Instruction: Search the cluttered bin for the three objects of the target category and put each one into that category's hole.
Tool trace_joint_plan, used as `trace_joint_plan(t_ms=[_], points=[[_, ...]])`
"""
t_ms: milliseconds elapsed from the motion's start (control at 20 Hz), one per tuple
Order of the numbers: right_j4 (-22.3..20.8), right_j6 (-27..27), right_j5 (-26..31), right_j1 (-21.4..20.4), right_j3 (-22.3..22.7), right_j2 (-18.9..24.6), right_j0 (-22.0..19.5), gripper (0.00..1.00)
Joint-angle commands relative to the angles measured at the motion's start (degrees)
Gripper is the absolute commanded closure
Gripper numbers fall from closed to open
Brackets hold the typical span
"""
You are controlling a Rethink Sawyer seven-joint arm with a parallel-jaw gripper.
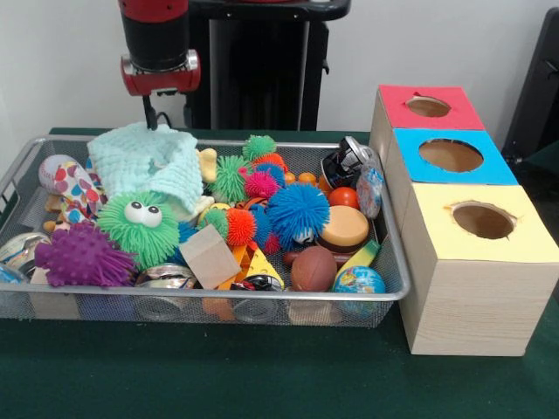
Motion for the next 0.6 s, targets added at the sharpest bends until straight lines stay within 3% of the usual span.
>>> trace_joint_plan(t_ms=[50, 350, 600], points=[[-5.5, 6.5, -5.5, 7.3, -8.0, -3.3, 1.5, 0.0], [-5.7, 5.0, -7.1, 11.9, -11.7, -3.8, -0.4, 0.0], [-6.3, 3.9, -11.5, 12.0, -12.1, -2.0, -2.0, 0.0]])
